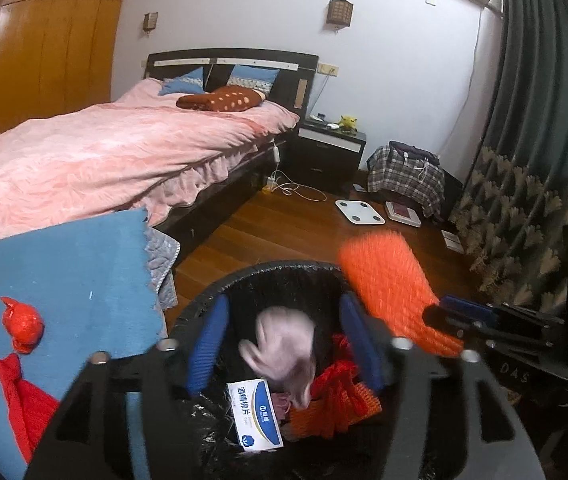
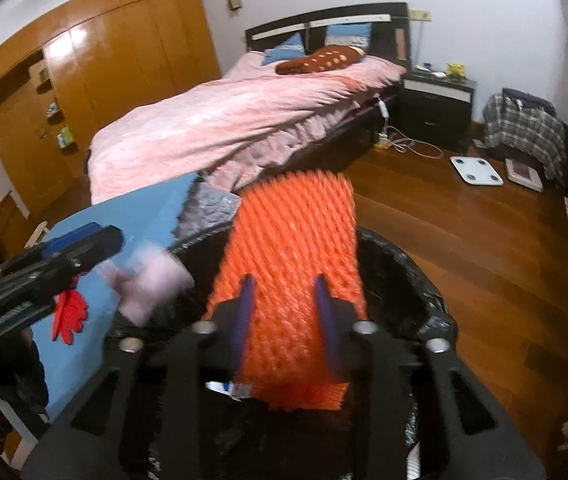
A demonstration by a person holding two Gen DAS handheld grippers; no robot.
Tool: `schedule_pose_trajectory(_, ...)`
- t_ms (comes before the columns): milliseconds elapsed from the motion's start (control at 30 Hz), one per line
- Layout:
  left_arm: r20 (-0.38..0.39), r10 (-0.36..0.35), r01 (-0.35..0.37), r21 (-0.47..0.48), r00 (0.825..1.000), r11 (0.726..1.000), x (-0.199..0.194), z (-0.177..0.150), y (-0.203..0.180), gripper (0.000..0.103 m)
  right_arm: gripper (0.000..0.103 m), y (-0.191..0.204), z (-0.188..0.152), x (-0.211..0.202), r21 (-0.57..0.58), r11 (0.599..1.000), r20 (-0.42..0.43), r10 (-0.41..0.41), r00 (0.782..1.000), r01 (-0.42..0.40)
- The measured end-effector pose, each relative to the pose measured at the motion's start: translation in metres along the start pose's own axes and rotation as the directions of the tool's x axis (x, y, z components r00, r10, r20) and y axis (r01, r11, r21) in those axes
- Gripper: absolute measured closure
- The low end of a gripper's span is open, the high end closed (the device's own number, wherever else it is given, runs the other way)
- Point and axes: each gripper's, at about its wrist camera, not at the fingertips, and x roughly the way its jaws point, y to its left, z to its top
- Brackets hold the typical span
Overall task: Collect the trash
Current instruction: 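Carry the sock and mesh net over the bin and open both tools, then move both tools back over the table toward the red glove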
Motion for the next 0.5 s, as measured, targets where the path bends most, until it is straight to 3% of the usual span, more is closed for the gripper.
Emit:
schedule_pose_trajectory(100, 0.011, 0.016, -0.016, 0.002, 1.000, 1.000, -0.004, 0.001, 0.004, 0.033, 0.049, -0.005, -0.003, 0.000, 0.020, 1.000, 0.007, -0.016, 1.000, 0.016)
schedule_pose_trajectory(233, 0.033, 0.073, -0.073, -0.009, 0.997, 0.997, -0.018, 0.001, 0.017, 0.018, 0.015, -0.002, -0.003, -0.005, 0.024, 0.999, 0.034, -0.030, 0.999, 0.029)
schedule_pose_trajectory(500, 0.070, 0.207, -0.202, -0.075, 0.976, 0.976, -0.063, -0.008, 0.069, 0.011, 0.011, 0.040, 0.008, -0.006, -0.047, 0.999, 0.061, 0.029, 0.998, -0.026)
